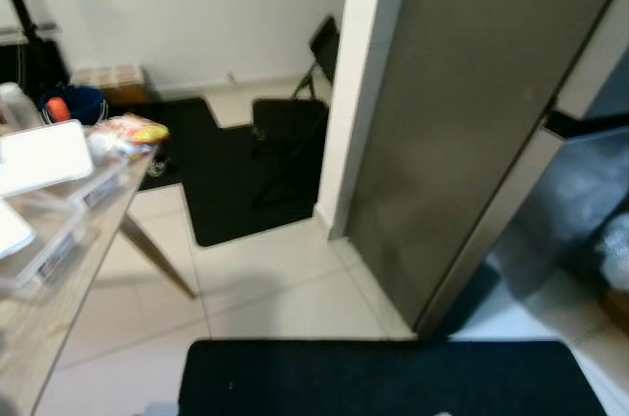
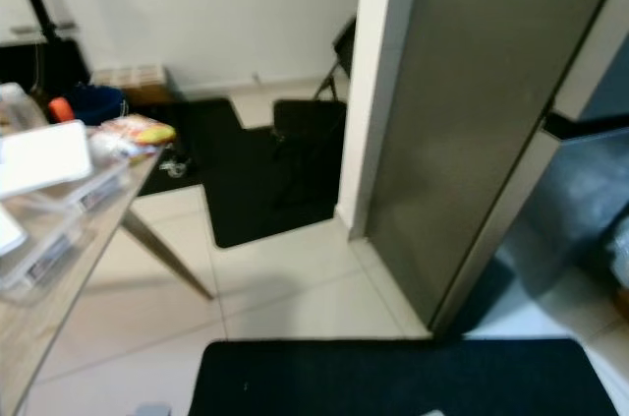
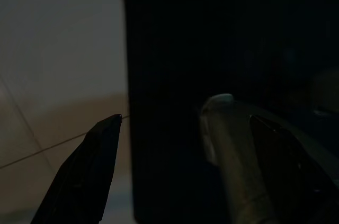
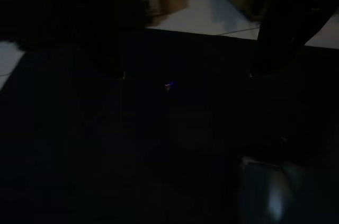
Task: Restocking fridge
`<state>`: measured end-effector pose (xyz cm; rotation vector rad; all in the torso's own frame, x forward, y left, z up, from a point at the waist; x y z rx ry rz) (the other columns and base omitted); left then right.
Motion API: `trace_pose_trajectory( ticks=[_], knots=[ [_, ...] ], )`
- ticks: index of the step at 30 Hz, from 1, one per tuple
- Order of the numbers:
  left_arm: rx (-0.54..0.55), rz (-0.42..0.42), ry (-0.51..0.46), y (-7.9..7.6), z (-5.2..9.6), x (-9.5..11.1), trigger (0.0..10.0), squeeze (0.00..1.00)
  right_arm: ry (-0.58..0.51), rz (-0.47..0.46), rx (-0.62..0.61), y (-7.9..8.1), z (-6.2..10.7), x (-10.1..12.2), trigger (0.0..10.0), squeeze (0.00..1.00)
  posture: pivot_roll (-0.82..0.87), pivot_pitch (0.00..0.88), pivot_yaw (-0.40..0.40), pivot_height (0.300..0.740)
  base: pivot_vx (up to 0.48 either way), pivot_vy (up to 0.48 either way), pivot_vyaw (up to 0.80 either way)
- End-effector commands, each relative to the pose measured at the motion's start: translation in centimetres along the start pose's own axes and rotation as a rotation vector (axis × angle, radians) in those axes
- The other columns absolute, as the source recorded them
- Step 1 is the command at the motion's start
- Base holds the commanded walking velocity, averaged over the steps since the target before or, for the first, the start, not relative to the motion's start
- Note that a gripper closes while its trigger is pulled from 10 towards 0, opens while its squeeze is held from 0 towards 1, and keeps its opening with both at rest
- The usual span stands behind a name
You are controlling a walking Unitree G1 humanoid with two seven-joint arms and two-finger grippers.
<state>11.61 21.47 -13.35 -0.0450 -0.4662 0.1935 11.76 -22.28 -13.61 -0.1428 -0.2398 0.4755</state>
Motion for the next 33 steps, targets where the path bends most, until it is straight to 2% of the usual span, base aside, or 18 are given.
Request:
trace_pose_trajectory(
  ticks=[1, 20, 33],
  knots=[
    [-0.009, -0.001, -0.01, -0.41, -0.16, 0.45, 10.0, 0.0, -0.002, -0.018, -0.016, -0.3, 0.04, -0.24, 10.0, 0.0, -0.03, 0.0, 0.008, 0.74, 0.0, 0.0, -0.68],
    [-0.013, 0.003, 0.001, -0.45, -0.2, 0.43, 10.0, 0.0, -0.016, -0.015, -0.015, -0.31, 0.03, 0.07, 10.0, 0.0, -0.03, 0.0, 0.004, 0.74, 0.0, 0.0, -0.04],
    [-0.031, 0.0, 0.006, -0.84, -0.28, 0.49, 10.0, 0.0, -0.019, -0.013, -0.016, -0.43, 0.04, 0.21, 10.0, 0.0, -0.03, 0.0, 0.004, 0.74, 0.296, 0.0, 0.0]
  ],
)
Point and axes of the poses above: a point about 5 cm out from each wrist's last joint towards the gripper, its own z axis pointing back from the gripper into the wrist, its own x axis along the axis of the wrist's last joint, y = z × x, the point moved 3 cm from there along -z, pointing out of the wrist towards the gripper, and after that the axes turned 9 degrees about z, right-handed, at the moved point
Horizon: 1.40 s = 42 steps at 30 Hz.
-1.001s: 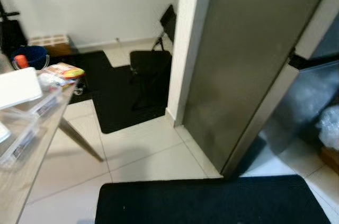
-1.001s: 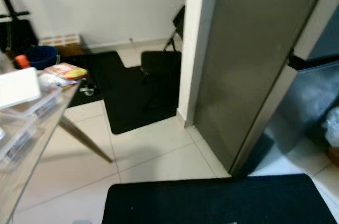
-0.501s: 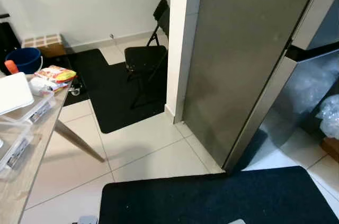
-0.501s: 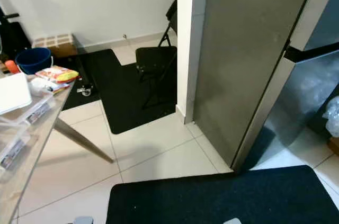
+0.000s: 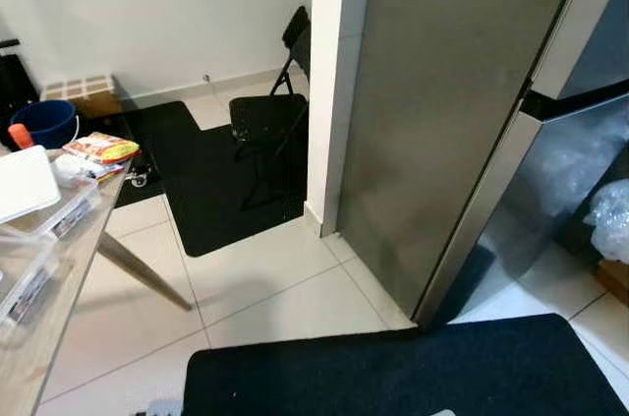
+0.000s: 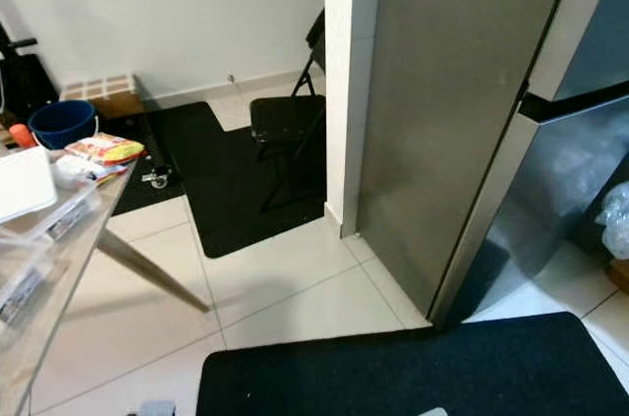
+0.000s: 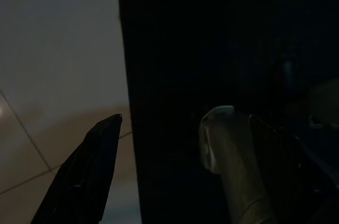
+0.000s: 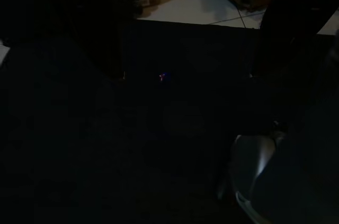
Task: Restocking fridge
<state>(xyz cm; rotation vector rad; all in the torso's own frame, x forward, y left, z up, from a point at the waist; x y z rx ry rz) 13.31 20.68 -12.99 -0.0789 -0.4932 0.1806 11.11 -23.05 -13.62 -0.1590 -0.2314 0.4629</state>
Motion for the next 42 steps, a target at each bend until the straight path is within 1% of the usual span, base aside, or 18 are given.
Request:
trace_pose_trajectory(
  ticks=[1, 15, 16, 17, 21, 29, 42],
  knots=[
    [0.007, 0.005, 0.03, 0.24, 0.2, -1.02, 10.0, 0.0, -0.033, -0.005, -0.001, 0.0, -0.04, 1.16, 10.0, 0.0, -0.03, 0.0, 0.005, 0.74, 0.307, 0.0, 0.0],
    [0.003, 0.003, 0.032, 0.18, 0.2, -1.06, 10.0, 0.0, -0.035, -0.022, 0.002, 0.22, -0.06, 1.2, 10.0, 0.0, -0.03, 0.0, 0.008, 0.74, 0.31, 0.0, 0.0],
    [0.002, 0.003, 0.032, 0.18, 0.2, -1.06, 10.0, 0.0, -0.031, -0.013, 0.003, 0.24, -0.07, 1.17, 10.0, 0.0, -0.03, 0.0, 0.01, 0.74, 0.304, 0.0, 0.0],
    [0.002, 0.003, 0.033, 0.19, 0.21, -1.07, 10.0, 0.0, -0.031, -0.03, 0.005, 0.28, -0.07, 1.13, 10.0, 0.0, -0.03, 0.0, 0.01, 0.74, 0.307, 0.0, -0.77],
    [0.001, 0.0, 0.033, 0.19, 0.21, -1.09, 10.0, 0.0, -0.025, -0.019, 0.002, 0.24, -0.07, 1.04, 10.0, 0.0, -0.03, 0.0, 0.011, 0.74, 0.305, 0.0, -0.79],
    [-0.001, -0.001, 0.032, 0.14, 0.2, -1.07, 10.0, 0.0, -0.027, -0.029, -0.005, 0.12, -0.06, 0.98, 10.0, 0.0, -0.04, 0.0, 0.01, 0.74, 0.302, 0.0, -0.79],
    [-0.003, -0.003, 0.033, 0.08, 0.2, -1.12, 10.0, 0.0, -0.037, -0.039, -0.011, 0.0, -0.05, 1.2, 10.0, 0.0, -0.04, 0.0, 0.009, 0.74, 0.301, 0.0, 0.0]
  ],
)
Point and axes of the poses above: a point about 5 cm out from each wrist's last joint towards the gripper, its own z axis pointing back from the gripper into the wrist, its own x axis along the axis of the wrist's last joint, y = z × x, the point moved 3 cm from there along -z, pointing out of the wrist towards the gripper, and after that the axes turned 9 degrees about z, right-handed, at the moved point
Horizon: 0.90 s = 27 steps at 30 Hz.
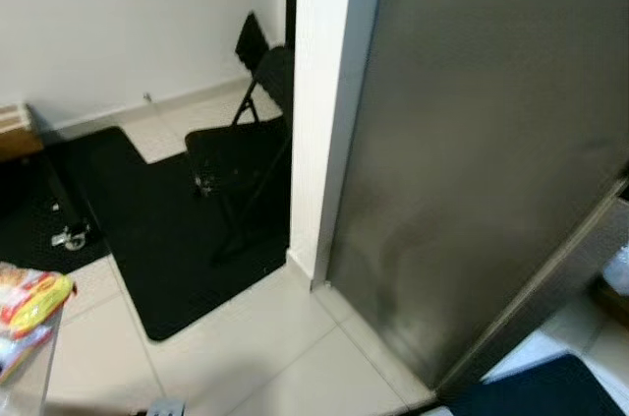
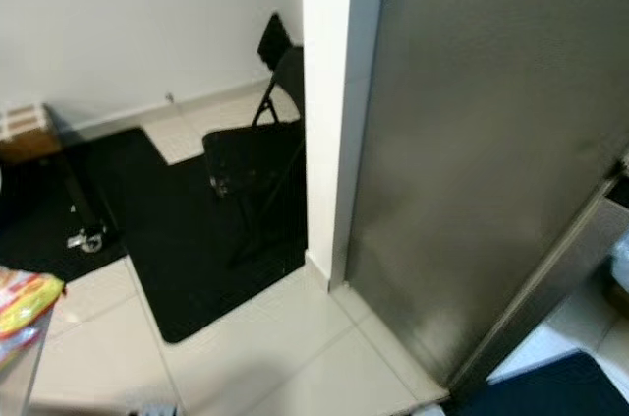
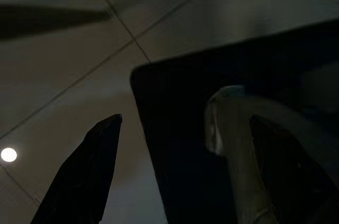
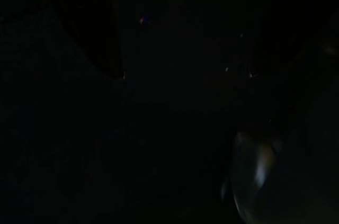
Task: Restocking fridge
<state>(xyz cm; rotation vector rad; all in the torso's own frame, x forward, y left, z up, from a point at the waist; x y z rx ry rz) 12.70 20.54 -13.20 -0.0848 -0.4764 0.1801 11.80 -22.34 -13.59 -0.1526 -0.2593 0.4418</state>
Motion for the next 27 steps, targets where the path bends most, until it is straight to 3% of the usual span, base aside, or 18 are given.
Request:
trace_pose_trajectory(
  ticks=[1, 5, 20, 27],
  knots=[
    [0.001, -0.005, 0.015, 0.09, 0.08, -0.46, 10.0, 0.0, -0.01, -0.016, -0.009, -0.33, 0.01, 0.27, 10.0, 0.0, -0.04, 0.0, 0.01, 0.74, 0.3, 0.0, 0.0],
    [0.001, -0.005, 0.014, 0.06, 0.08, -0.45, 10.0, 0.0, -0.006, -0.01, -0.008, -0.31, 0.01, 0.21, 10.0, 0.0, -0.04, 0.0, 0.01, 0.74, 0.296, 0.0, 0.0],
    [0.012, 0.018, -0.006, 0.15, 0.05, -0.11, 10.0, 0.0, -0.004, 0.002, -0.004, -0.38, 0.03, 0.18, 10.0, 0.0, -0.03, 0.0, 0.005, 0.74, 0.038, 0.0, -0.77],
    [0.014, 0.005, -0.006, 0.12, 0.03, -0.06, 10.0, 0.0, -0.023, -0.004, -0.007, -0.51, 0.03, 0.5, 10.0, 0.0, -0.03, 0.0, 0.004, 0.74, 0.0, 0.0, 0.0]
  ],
)
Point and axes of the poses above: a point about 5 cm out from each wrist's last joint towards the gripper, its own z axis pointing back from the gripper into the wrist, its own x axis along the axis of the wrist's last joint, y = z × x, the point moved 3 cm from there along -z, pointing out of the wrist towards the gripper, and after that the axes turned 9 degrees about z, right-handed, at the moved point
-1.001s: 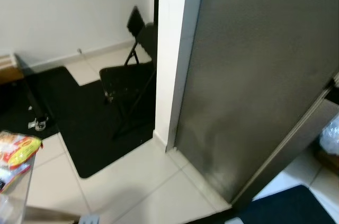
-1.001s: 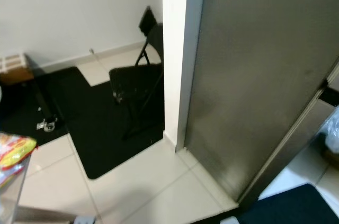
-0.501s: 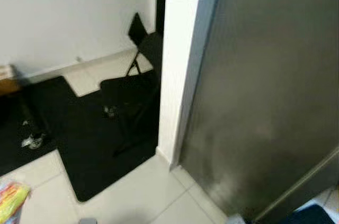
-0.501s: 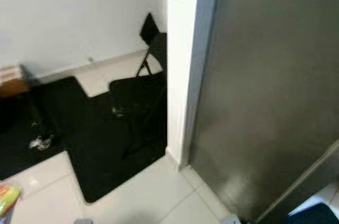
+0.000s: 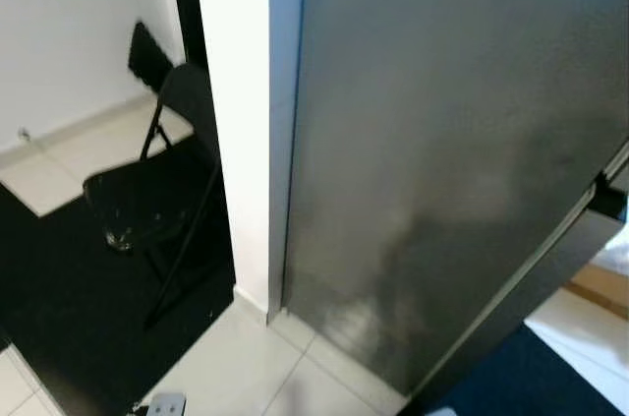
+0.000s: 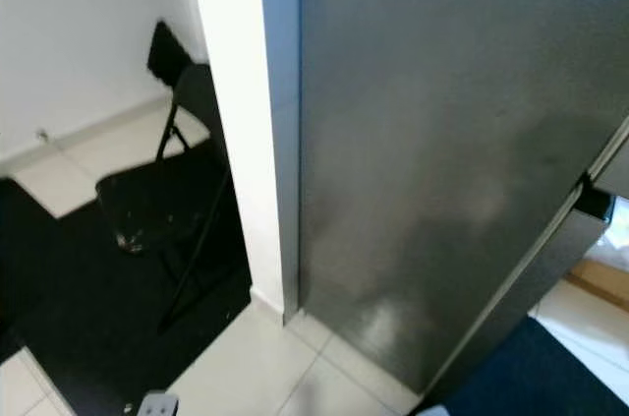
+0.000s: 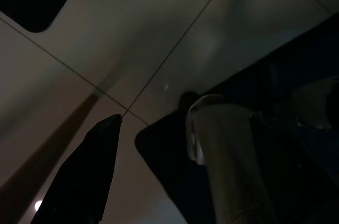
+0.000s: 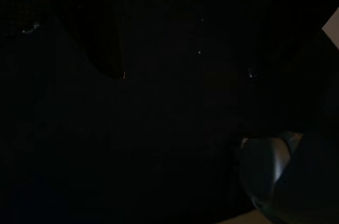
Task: Restocking fridge
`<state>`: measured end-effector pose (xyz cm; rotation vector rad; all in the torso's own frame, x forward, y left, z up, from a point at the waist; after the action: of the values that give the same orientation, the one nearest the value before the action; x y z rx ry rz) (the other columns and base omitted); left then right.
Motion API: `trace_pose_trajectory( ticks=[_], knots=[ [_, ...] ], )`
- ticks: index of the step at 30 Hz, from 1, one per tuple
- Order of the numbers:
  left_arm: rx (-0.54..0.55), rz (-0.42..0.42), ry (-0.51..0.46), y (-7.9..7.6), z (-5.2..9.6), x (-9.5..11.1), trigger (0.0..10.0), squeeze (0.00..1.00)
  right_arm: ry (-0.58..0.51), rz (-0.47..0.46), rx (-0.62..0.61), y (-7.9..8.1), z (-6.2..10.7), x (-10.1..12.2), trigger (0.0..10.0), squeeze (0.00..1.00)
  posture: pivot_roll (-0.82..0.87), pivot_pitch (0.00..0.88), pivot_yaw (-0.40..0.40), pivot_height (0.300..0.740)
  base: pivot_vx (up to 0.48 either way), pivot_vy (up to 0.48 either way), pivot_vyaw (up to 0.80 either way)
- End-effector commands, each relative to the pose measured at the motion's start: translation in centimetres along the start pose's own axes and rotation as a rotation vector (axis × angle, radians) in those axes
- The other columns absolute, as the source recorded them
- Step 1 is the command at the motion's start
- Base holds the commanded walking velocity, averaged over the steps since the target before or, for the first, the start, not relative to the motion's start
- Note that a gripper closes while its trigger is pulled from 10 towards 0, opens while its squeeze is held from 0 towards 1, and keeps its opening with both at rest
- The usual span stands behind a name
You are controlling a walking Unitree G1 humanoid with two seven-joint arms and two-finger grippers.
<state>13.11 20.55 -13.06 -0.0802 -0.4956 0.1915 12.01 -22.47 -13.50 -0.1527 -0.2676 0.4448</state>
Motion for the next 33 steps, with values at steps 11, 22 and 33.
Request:
trace_pose_trajectory(
  ticks=[11, 22, 33],
  knots=[
    [0.01, -0.001, 0.019, 0.05, 0.07, -0.59, 10.0, 0.0, -0.026, -0.007, 0.014, 0.0, -0.01, 0.54, 10.0, 0.0, -0.04, 0.0, 0.003, 0.74, 0.0, 0.0, 0.0],
    [0.001, -0.011, 0.023, 0.0, 0.08, -0.62, 10.0, 0.0, -0.031, -0.013, 0.02, 0.17, -0.02, 0.62, 10.0, 0.0, -0.04, 0.0, 0.006, 0.74, 0.205, 0.0, 0.0],
    [0.005, -0.011, 0.016, 0.03, 0.08, -0.54, 10.0, 0.0, -0.034, -0.02, 0.021, 0.25, -0.02, 0.61, 10.0, 0.0, -0.04, 0.0, 0.009, 0.74, 0.183, 0.0, 0.0]
  ],
)
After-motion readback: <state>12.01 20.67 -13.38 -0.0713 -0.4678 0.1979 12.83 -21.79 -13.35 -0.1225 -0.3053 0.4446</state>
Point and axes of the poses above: a point about 5 cm out from each wrist's last joint towards the gripper, its own z axis pointing back from the gripper into the wrist, its own x axis along the axis of the wrist's last joint, y = z × x, the point moved 3 cm from there along -z, pointing out of the wrist towards the gripper, and after that the axes turned 9 degrees about z, right-handed, at the moved point
